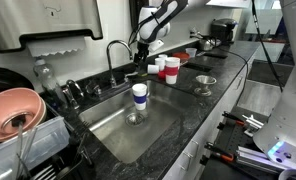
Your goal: Open the left handle of the tap then close it
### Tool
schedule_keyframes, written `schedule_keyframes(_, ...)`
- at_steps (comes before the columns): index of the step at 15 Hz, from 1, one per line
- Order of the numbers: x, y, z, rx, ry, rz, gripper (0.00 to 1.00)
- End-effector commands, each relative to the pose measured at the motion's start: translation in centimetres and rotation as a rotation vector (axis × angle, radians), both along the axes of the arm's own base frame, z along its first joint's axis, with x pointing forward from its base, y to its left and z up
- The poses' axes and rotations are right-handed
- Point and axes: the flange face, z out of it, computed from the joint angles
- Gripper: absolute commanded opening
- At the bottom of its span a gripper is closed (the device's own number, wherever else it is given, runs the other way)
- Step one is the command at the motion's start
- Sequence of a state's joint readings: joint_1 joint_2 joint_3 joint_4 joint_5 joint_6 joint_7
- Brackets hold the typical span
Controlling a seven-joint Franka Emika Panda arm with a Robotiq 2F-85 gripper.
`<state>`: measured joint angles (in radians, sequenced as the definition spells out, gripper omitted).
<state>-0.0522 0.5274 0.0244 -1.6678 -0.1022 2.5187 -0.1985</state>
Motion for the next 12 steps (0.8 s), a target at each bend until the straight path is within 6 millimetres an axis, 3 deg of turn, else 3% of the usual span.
schedule_keyframes(1, 1.6, 0.0, -0.2, 0.044, 0.056, 0.099, 1.00)
schedule_keyframes(6, 2.7, -1.0, -0.8, 0.067, 0.147, 0.224, 1.00)
schedule_keyframes(11, 4.0, -0.8, -0.8, 0.047, 0.174, 0.359, 1.00)
schedule_keyframes(12, 3.0, -0.8, -1.2, 0.035, 0.177, 0.292, 1.00)
